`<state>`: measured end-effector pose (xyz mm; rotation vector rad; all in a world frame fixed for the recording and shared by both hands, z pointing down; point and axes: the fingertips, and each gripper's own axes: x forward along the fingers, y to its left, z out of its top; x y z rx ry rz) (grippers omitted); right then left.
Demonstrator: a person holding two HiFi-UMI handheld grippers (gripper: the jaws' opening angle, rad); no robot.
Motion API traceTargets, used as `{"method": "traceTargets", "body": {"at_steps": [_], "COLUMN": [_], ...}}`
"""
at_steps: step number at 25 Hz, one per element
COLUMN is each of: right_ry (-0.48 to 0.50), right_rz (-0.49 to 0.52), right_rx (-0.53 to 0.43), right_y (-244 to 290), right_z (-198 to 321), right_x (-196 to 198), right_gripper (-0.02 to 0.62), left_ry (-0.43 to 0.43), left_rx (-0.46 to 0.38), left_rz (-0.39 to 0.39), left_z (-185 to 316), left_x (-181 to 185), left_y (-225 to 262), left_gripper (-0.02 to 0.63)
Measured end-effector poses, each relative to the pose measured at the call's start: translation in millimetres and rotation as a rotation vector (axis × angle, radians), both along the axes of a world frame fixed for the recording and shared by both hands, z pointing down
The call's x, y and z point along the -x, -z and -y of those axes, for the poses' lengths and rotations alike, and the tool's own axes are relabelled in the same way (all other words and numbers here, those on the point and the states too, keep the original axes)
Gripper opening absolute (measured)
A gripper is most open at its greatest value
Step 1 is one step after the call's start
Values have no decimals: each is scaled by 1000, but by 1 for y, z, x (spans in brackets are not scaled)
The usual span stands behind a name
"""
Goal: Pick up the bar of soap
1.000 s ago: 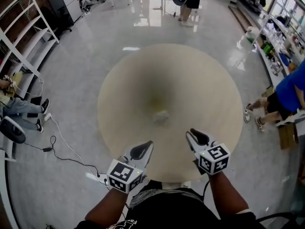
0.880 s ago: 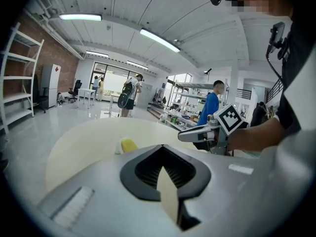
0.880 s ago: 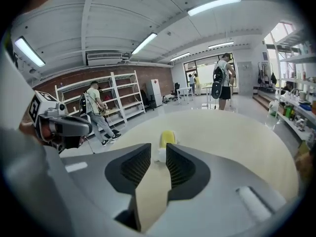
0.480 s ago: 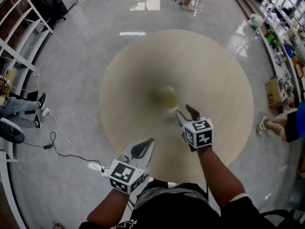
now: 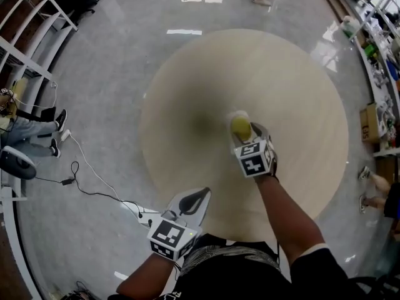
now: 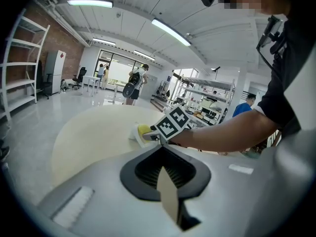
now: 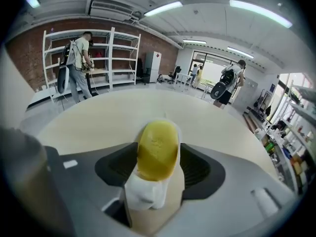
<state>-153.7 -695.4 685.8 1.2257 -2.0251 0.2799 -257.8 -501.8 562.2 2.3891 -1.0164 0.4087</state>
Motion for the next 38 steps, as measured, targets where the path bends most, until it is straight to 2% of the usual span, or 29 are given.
{"method": "traceTargets", "body": {"at_steps": [1, 7, 9, 16, 21, 24, 29, 34, 38], "right_ry": [-7, -24, -30, -91, -123, -116, -50, 13, 43], "right_rz": [-3, -44, -26, 149, 367, 534, 669, 831, 934], "right_rx": [5, 46, 42, -16, -44, -55, -126, -164, -158], "right_y": [-5, -17, -16, 27, 82, 122, 195, 253, 276], "right_z": [3, 4, 4, 0, -25, -54, -122, -210, -290], "right_x": [1, 2, 2, -1, -17, -26, -51, -87, -133], "right_gripper": [278, 282, 274, 264, 264, 264, 264, 264, 264], "left_ry": [7, 42, 49, 52, 29, 22, 27, 71, 110], "left_rx": [8, 29, 28, 5, -40, -72, -153, -220, -228], "left_rz": [1, -11, -12, -24, -45, -61, -75, -70, -86], "left_z": [0, -3, -5, -10, -14, -17, -39, -95, -154], "left_x": [4, 16, 18, 16, -7, -21, -44, -69, -101], "left_y": [-3, -11, -11, -1, 14, 26, 63, 96, 104], "left_gripper": [6, 6, 6, 6, 6, 6, 6, 6, 6]}}
